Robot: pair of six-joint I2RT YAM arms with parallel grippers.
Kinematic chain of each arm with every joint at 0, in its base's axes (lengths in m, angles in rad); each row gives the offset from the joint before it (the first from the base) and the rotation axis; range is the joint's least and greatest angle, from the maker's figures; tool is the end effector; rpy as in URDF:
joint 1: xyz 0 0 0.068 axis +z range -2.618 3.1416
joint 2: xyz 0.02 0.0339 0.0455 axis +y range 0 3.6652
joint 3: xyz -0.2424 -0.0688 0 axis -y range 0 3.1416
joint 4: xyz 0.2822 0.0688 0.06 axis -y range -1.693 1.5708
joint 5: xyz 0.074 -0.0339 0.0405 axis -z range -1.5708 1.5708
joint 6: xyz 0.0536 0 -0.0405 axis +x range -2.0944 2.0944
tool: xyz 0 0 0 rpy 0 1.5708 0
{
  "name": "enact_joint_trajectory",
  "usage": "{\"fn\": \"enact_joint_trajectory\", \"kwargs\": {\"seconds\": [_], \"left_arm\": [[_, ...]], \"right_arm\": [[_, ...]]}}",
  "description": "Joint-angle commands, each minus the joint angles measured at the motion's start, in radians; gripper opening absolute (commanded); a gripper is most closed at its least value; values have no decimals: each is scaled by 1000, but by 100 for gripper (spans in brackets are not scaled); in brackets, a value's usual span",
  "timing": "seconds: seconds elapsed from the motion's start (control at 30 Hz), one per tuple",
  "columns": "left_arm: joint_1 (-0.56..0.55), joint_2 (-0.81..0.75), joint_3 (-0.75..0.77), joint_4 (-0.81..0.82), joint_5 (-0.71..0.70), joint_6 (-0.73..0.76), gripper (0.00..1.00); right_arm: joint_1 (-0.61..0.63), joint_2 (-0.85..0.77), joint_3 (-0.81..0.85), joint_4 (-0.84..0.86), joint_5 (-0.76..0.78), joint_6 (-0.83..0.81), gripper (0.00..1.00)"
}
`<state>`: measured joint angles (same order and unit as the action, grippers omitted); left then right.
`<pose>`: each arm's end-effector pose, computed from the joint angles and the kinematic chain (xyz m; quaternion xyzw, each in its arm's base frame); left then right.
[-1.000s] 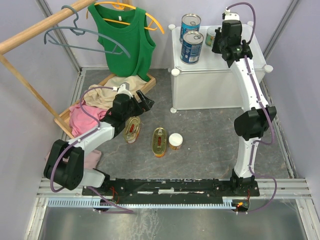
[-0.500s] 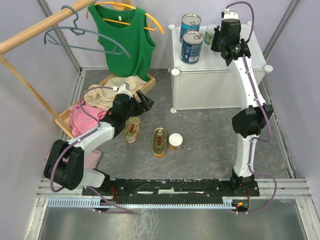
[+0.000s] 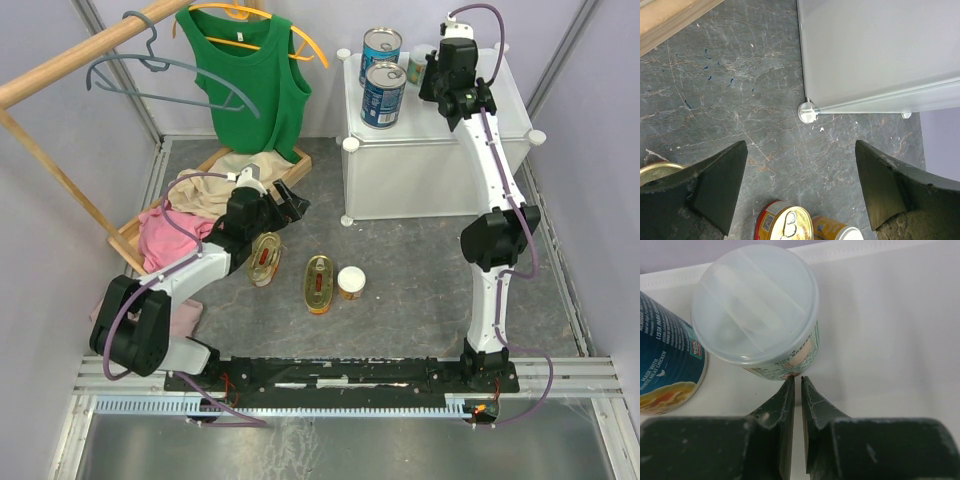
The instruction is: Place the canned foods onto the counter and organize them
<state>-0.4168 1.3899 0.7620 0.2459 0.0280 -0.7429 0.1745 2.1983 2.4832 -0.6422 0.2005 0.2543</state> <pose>0.3271 -0.1465 0.1872 -0.1267 0.8187 -0.3165 0.4621 0.5285 0.0823 0.4024 0.0896 0.8145 0.0404 0.5718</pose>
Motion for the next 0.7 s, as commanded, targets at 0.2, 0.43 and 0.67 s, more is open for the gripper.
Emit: {"fn": "enact_joint_trajectory", "kwargs": {"seconds": [0.2,0.43,0.67], "left_arm": [[-4,22,19,75,6,5,94],[-4,3,14,73,7,4,94],[-4,-38,12,45,7,3,94]], "right_arm": [[-3,24,64,44,17,6,17],[-1,-77,-52,83,20,4,23],[12,-245,-221,108,25,5,44]]}}
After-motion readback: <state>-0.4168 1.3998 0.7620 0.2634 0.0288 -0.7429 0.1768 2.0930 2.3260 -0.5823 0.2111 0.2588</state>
